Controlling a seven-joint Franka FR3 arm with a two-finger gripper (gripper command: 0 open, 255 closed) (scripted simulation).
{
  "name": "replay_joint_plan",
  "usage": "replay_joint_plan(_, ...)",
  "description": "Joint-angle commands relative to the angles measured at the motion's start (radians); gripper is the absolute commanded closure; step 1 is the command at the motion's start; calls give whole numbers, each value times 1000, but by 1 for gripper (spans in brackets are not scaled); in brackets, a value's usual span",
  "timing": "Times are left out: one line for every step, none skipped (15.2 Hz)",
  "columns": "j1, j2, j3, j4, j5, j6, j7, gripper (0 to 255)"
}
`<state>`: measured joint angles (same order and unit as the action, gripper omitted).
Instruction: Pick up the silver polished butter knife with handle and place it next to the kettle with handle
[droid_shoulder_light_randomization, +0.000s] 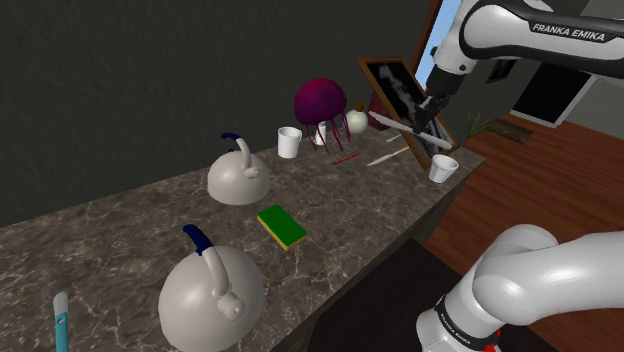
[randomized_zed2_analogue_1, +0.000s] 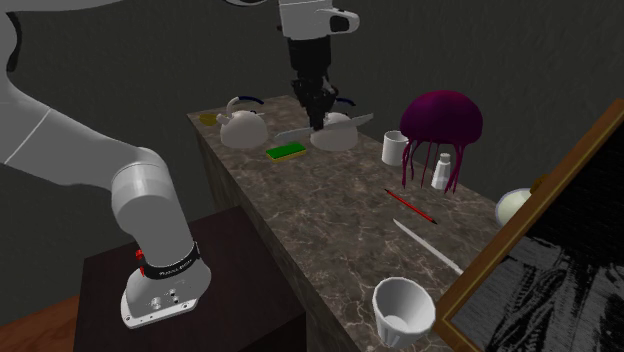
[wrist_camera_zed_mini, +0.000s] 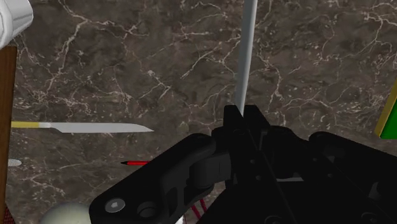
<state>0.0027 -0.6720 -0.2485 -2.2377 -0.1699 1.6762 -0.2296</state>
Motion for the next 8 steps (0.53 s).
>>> replay_joint_plan(9,-29,42,-28,17,-7,48,255)
replay_joint_plan(15,-41,64,-38,27,-11,72,255)
replay_joint_plan(21,-51,86,-47,38,-15,96,255)
replay_joint_plan(28,-60,109,-54,49,-18,120,255)
replay_joint_plan(35,-68,131,-61,61,-22,144,255)
replay_joint_plan(42,-75,153,-67,73,-25,168,255)
replay_joint_plan(49,-81,175,-71,86,-28,191,255)
replay_joint_plan(57,-85,198,-75,99,-30,215,255)
